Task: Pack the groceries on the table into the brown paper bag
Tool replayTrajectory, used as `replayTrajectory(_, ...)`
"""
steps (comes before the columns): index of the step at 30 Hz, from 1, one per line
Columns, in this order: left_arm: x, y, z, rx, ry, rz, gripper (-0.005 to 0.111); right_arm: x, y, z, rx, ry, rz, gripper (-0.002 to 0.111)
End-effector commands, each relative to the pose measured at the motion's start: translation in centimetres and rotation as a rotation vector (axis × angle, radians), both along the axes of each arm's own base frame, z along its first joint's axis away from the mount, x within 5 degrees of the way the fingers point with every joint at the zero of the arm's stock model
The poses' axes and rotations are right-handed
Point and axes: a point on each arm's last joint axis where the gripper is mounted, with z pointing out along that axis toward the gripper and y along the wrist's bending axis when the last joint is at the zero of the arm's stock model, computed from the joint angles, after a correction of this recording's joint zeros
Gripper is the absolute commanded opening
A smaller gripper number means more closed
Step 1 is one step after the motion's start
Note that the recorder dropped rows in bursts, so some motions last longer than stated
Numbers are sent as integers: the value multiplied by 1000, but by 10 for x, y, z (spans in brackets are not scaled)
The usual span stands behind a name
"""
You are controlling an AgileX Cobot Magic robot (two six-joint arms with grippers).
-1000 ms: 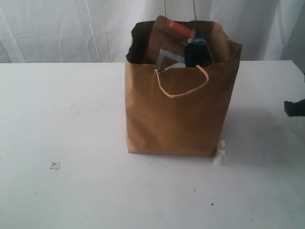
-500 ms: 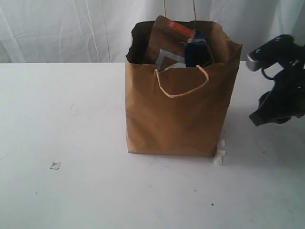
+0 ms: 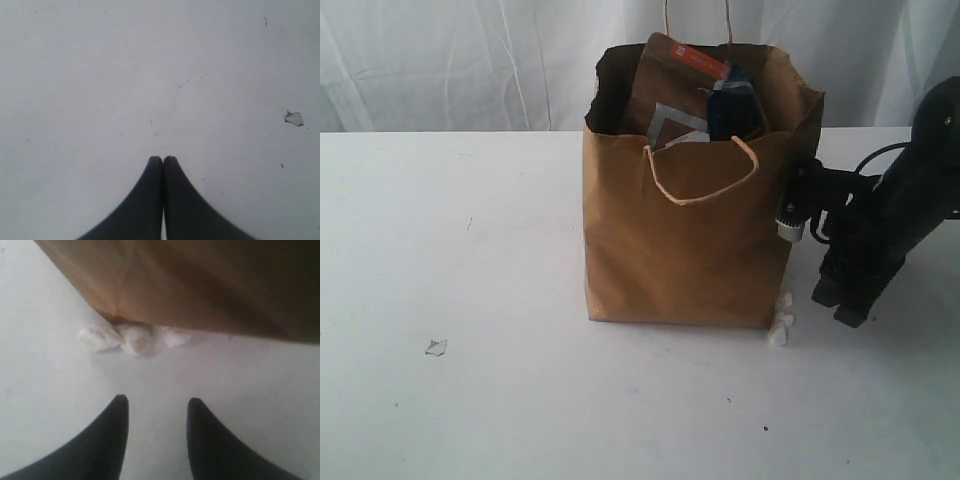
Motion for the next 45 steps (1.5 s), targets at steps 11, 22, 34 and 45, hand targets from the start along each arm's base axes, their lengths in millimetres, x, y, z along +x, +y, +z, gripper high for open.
replayTrajectory(11,-2,0,-5,-3,41,1,0,14,4,-34,-44,-16,222,47)
replayTrajectory(22,-2,0,-5,-3,41,1,0,20,13,-42,83,-30,111,55)
replayTrajectory(34,-2,0,-5,-3,41,1,0,30,11,-56,68,-77,67,37)
replayTrajectory(45,-2,0,-5,-3,41,1,0,19,16,-52,132,34,66,16)
